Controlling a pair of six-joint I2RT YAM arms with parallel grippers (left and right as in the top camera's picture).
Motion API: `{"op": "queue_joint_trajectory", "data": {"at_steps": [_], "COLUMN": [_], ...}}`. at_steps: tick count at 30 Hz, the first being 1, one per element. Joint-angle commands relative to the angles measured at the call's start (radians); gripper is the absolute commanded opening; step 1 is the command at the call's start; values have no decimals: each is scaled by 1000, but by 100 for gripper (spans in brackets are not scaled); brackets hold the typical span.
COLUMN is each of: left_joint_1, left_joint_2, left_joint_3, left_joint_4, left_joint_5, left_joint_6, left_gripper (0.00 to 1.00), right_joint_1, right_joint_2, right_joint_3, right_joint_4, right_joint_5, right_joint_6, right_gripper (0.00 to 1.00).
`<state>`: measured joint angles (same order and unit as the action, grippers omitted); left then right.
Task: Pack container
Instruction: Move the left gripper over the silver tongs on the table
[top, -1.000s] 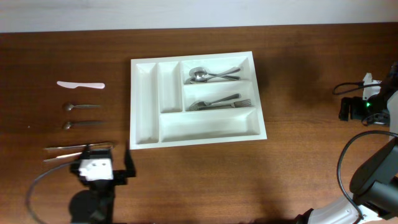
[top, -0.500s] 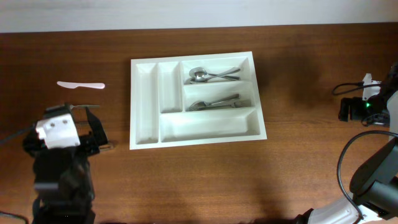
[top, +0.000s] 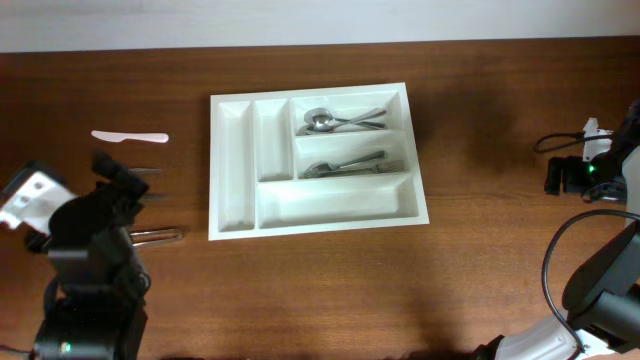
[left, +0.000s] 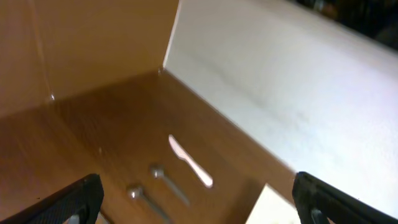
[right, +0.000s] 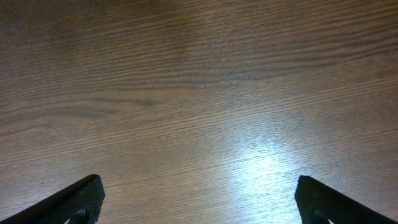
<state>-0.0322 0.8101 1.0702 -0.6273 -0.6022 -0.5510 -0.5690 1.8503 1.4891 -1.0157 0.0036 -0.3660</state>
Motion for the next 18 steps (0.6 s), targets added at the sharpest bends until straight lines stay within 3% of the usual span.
{"op": "queue_joint_trajectory", "data": {"at_steps": [1, 4, 7, 9, 10, 12, 14, 18], "left_joint_1": [3, 4, 45, 103, 131, 168, 190, 208], "left_joint_2": [32, 69, 167, 267, 322, 407, 462, 513], "left_joint_3": [9, 35, 143, 262, 325, 428, 494, 530], "left_joint_4": [-2, -11, -170, -311, -369, -476, -536, -540], "left_joint_5": [24, 17, 51, 180, 303, 487, 535, 595], "left_joint_6": [-42, -79, -72, 86, 249, 462, 513, 492], "left_gripper": [99, 99, 100, 99, 99, 99, 99, 99], "right_joint_1": [-1, -1, -1, -1, -1, -1, -1, -1], "right_joint_2": [-11, -11, -11, -11, -11, -11, -11, -11], "right_joint_3": [0, 0, 0, 0, 0, 0, 0, 0], "right_joint_4": [3, 3, 3, 3, 3, 3, 3, 3], "right_joint_5": [8, 8, 8, 8, 8, 8, 8, 8], "right_joint_6": [7, 7, 7, 7, 7, 7, 7, 7], "right_gripper": [99, 99, 99, 99, 99, 99, 99, 99]}}
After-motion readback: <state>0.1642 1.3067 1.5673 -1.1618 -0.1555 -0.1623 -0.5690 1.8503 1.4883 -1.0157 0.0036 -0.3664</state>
